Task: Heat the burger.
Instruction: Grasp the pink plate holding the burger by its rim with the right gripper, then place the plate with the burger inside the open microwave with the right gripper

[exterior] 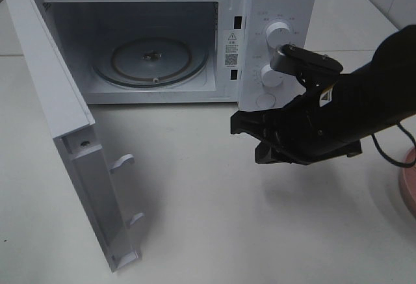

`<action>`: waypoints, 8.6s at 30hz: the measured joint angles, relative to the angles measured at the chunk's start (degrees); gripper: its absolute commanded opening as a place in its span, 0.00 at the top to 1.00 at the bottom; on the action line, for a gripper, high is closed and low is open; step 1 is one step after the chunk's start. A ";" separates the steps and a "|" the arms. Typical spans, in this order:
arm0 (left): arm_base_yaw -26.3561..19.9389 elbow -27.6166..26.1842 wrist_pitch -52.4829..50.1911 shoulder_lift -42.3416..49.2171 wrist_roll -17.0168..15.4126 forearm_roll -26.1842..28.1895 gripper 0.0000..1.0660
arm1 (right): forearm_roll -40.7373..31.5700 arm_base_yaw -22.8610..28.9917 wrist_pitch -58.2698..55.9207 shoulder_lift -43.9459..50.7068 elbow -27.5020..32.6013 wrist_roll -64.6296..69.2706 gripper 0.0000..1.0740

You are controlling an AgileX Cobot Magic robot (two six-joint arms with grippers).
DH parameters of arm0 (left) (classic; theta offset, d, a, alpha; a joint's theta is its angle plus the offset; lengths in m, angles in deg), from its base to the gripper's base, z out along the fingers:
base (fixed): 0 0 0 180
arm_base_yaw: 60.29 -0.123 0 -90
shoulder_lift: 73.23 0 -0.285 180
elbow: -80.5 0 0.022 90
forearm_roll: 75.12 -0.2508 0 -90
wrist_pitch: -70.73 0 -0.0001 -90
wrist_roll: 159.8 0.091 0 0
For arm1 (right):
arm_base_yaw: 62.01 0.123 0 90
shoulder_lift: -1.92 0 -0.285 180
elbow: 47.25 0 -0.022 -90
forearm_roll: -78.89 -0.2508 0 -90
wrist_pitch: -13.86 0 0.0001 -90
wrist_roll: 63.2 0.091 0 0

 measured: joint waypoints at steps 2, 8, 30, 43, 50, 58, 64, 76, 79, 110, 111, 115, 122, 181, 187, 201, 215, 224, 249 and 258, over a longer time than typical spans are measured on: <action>0.00 0.00 0.00 0.00 0.00 0.00 0.08 | 4.13 0.00 -6.13 0.40 -2.52 -3.04 0.93; 0.00 0.00 0.00 0.00 0.00 0.00 0.08 | 8.19 0.00 -11.80 0.69 -4.24 -4.01 0.90; 0.00 0.00 0.00 0.00 0.00 0.00 0.08 | 15.41 -0.06 -31.11 0.97 -10.14 -0.92 0.06; 0.00 0.00 0.00 0.00 0.00 0.00 0.08 | 17.82 -8.42 -36.27 0.97 -10.26 -5.16 0.28; 0.00 0.00 0.00 0.00 0.00 0.00 0.08 | 22.57 -12.72 -37.64 0.97 -10.26 -5.44 0.27; 0.00 0.00 0.00 0.00 0.00 0.00 0.08 | 24.92 -15.70 -37.64 0.97 -10.26 -6.25 0.24; 0.00 0.00 0.00 0.00 0.00 0.00 0.08 | 25.10 -18.39 -37.64 0.97 -10.08 -8.19 0.24; 0.00 0.00 0.00 0.00 0.00 0.00 0.08 | 25.50 -24.35 -32.43 0.97 -3.61 -8.94 0.25; 0.00 0.00 0.00 0.00 0.00 0.00 0.08 | 25.50 -25.55 -30.02 0.97 -2.29 -9.34 0.25; 0.00 0.00 0.00 0.00 0.00 0.00 0.08 | 25.55 -30.25 -17.53 -10.94 0.52 -11.29 0.29; 0.00 0.00 0.00 0.00 0.00 0.00 0.08 | 25.90 -30.25 -17.02 -11.34 0.52 -11.29 0.29; 0.00 0.00 0.00 0.00 0.00 0.00 0.08 | 26.36 -30.25 -16.39 -11.80 0.52 -11.29 0.29; 0.00 0.00 0.00 0.00 0.00 0.00 0.08 | 27.39 -30.31 -16.10 -11.97 0.52 -11.29 0.29; 0.00 0.00 0.00 0.00 0.00 0.00 0.08 | 47.84 -20.57 -24.06 -13.87 0.46 15.30 1.00; 0.00 0.00 0.00 0.00 0.00 0.00 0.08 | 50.02 -18.56 -25.90 -13.87 0.46 18.45 1.00; 0.00 0.00 0.00 0.00 0.00 0.00 0.08 | 54.14 -15.30 -30.14 -9.91 0.52 21.83 1.00; 0.00 0.00 0.00 0.00 0.00 0.00 0.08 | 54.14 -8.42 -34.32 -4.98 0.57 21.03 1.00; 0.00 0.00 0.00 0.00 0.00 0.00 0.08 | 54.03 -2.58 -37.76 -3.55 0.57 19.08 1.00; 0.00 0.00 0.00 0.00 0.00 0.00 0.08 | 52.60 14.50 -42.40 -3.09 0.57 17.48 1.00; 0.00 0.00 0.00 0.00 0.00 0.00 0.08 | 52.48 21.66 -43.37 -2.92 0.57 17.48 1.00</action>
